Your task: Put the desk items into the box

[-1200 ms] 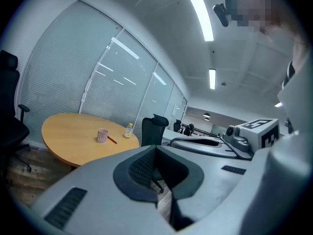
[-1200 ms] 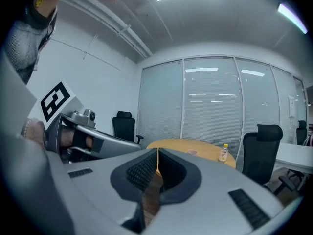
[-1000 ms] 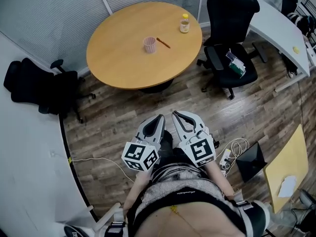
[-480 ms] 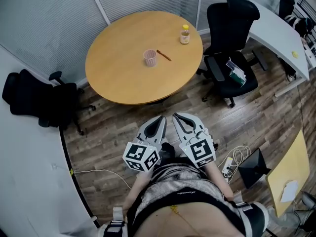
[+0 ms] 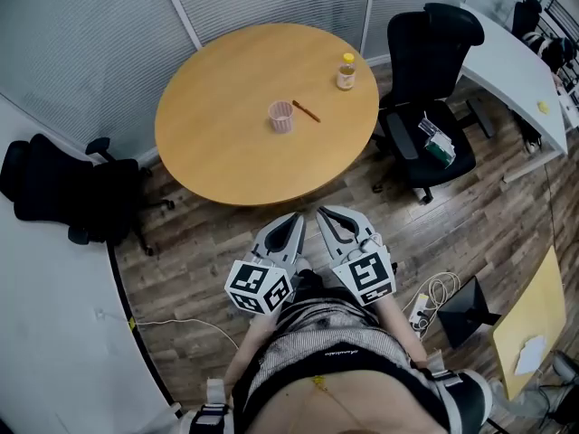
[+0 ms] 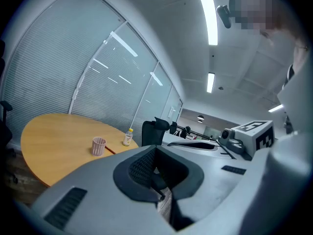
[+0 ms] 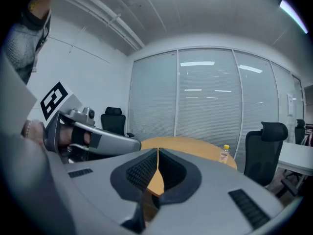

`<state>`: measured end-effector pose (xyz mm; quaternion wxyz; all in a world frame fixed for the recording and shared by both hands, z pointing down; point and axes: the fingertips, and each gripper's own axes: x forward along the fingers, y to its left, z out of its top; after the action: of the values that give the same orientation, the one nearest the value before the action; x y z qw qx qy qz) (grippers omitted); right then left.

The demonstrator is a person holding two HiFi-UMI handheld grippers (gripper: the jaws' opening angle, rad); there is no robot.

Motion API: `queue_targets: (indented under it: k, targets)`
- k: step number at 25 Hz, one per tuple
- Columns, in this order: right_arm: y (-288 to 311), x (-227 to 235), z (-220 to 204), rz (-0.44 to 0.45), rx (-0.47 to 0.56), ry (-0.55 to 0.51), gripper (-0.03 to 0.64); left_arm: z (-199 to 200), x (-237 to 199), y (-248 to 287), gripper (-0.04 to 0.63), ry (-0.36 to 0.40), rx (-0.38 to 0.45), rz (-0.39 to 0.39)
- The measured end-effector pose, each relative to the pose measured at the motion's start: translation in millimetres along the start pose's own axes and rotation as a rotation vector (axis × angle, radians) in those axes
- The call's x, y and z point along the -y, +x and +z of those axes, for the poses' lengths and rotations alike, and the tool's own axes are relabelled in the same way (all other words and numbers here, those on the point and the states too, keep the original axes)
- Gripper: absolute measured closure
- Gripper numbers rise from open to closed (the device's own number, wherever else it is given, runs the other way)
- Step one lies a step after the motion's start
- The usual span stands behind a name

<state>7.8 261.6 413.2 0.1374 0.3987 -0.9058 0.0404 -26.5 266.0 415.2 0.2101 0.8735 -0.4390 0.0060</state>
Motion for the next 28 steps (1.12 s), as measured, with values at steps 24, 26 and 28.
queue_targets:
  k: [24, 26, 28]
  targets:
    - [76, -10, -11, 0.0, -0.065, 0.033, 0.594, 4, -67, 3, 0.598, -0.029, -0.061, -0.023]
    - [81, -4, -10, 0.006, -0.064, 0.036, 0.594, 4, -70, 10, 0.598, -0.034, -0.062, -0.019]
    - [87, 4, -9, 0.017, -0.065, 0.035, 0.594, 6, -74, 18, 0.598, -0.036, -0.059, -0.012]
